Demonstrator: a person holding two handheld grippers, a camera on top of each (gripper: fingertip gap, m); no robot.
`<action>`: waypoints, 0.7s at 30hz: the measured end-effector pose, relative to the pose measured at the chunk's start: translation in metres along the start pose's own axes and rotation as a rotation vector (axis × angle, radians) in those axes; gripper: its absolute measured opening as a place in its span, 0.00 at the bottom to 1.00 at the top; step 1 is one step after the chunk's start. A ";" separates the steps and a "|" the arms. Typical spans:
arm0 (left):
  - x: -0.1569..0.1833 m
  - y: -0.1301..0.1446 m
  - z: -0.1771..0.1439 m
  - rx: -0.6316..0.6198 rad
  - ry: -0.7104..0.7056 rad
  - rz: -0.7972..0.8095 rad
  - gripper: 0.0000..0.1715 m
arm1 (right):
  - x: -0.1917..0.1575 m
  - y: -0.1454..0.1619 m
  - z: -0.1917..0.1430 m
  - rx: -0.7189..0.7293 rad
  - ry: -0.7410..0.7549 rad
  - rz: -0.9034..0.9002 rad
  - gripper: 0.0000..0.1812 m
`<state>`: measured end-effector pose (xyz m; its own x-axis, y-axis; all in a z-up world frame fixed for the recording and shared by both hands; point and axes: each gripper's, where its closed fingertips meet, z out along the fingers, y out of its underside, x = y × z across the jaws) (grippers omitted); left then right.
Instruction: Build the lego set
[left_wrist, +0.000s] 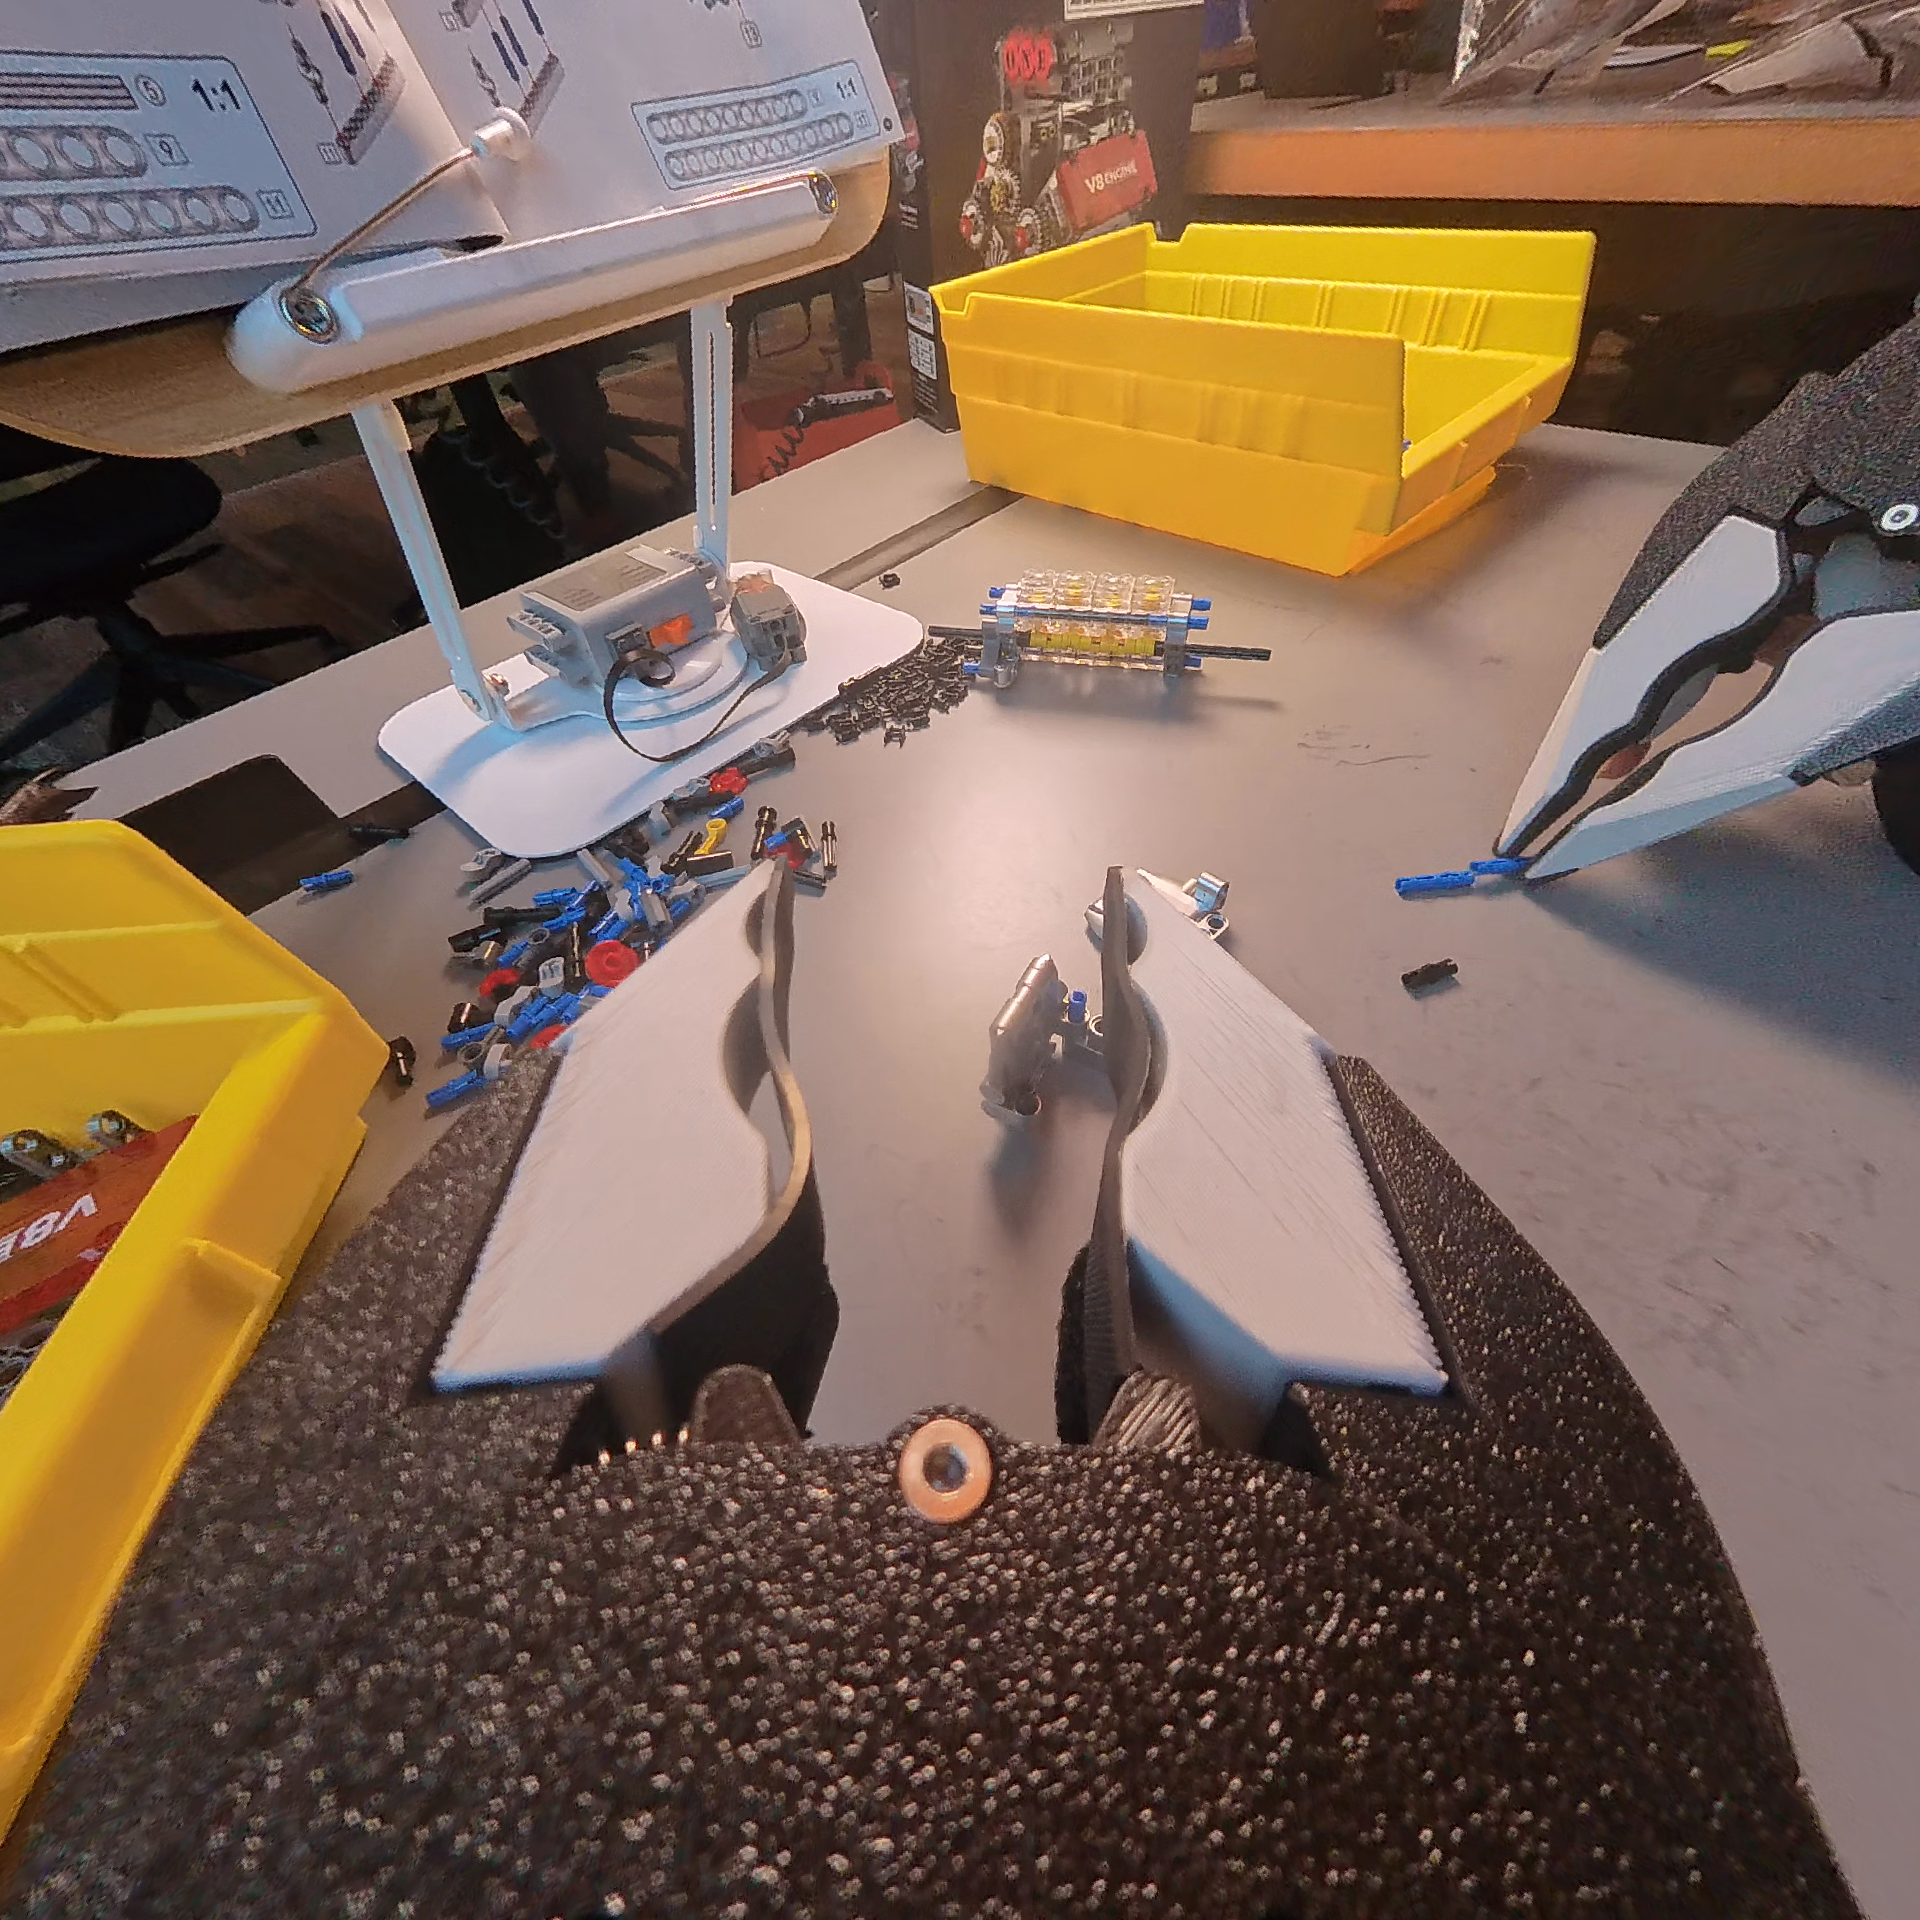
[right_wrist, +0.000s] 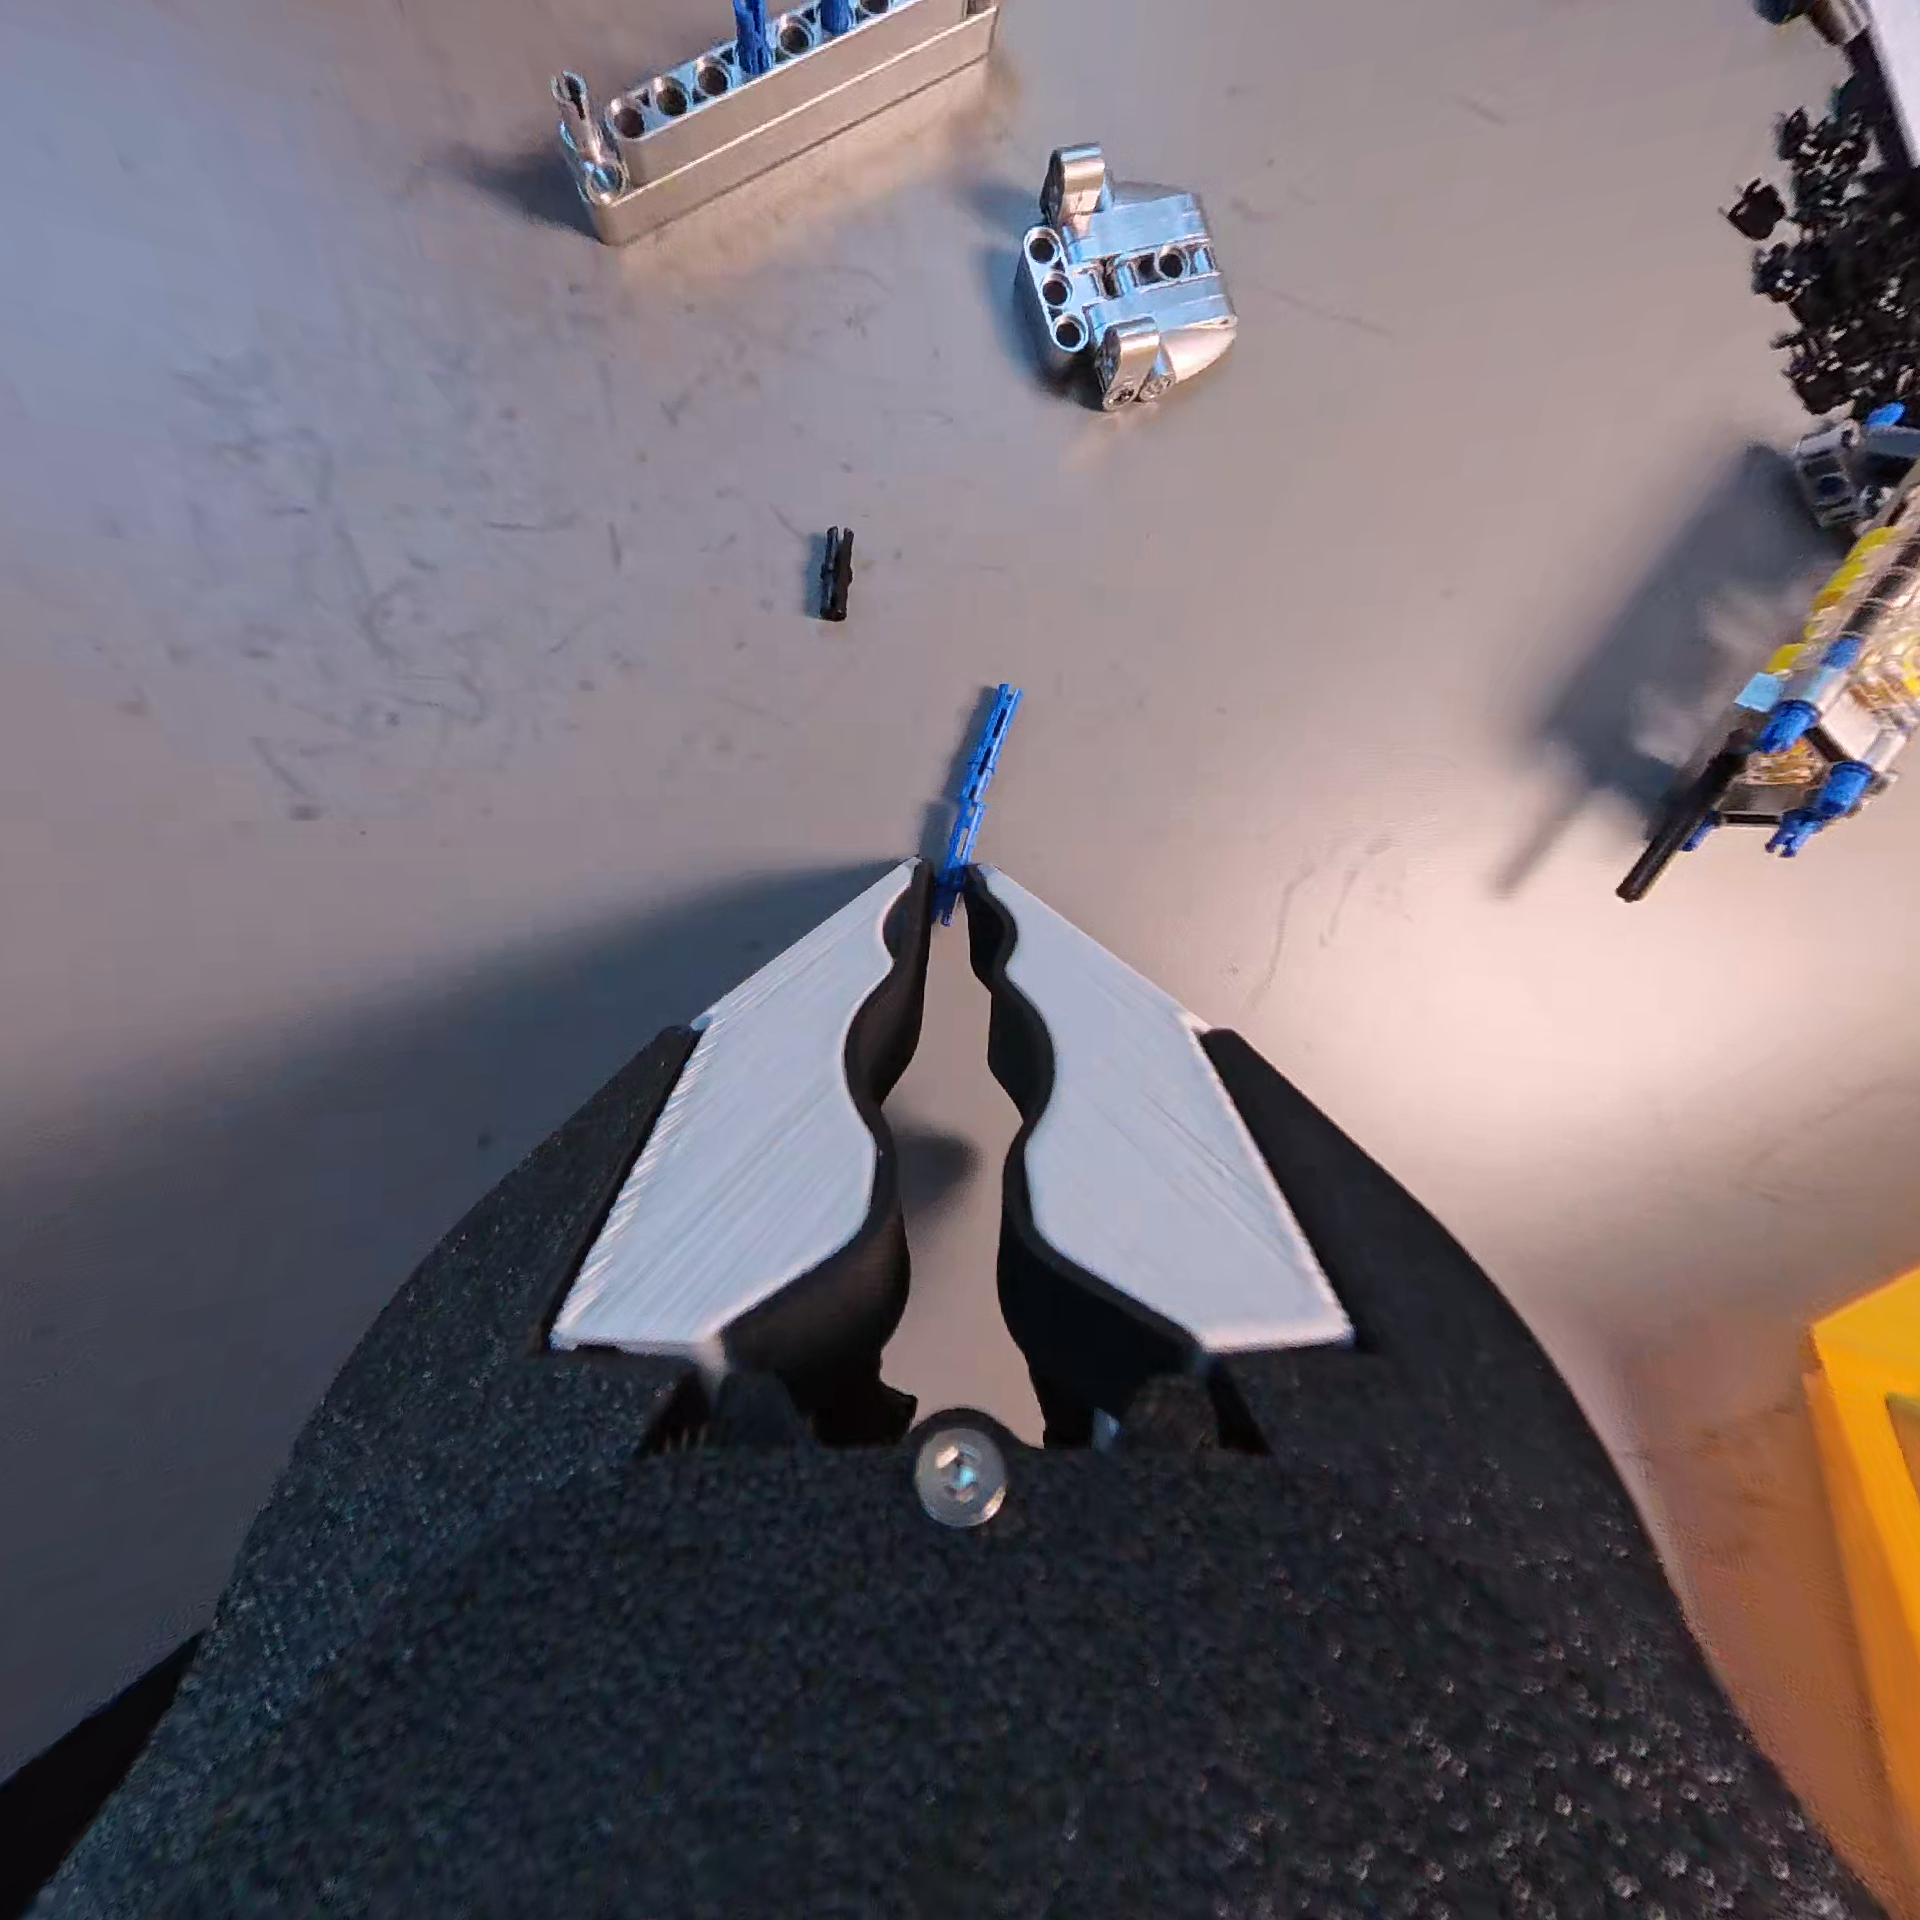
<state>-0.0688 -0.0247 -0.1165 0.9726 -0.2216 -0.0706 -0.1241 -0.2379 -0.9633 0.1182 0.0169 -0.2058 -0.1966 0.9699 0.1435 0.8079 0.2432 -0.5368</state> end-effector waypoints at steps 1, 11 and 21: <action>0.000 -0.001 0.000 0.002 -0.001 0.001 0.34 | -0.001 0.000 0.001 -0.002 -0.008 0.016 0.02; 0.001 0.000 0.000 -0.001 0.004 0.000 0.34 | 0.060 -0.049 -0.070 0.302 0.082 0.097 0.09; 0.007 0.004 0.004 -0.019 0.018 0.015 0.34 | 0.301 0.035 -0.158 0.177 0.554 0.434 0.10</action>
<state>-0.0615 -0.0234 -0.1220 0.9668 -0.2426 -0.0805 -0.1429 -0.2519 -0.9572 0.1753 0.3161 -0.0502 0.4698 0.8430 0.2618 0.6381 -0.1194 -0.7606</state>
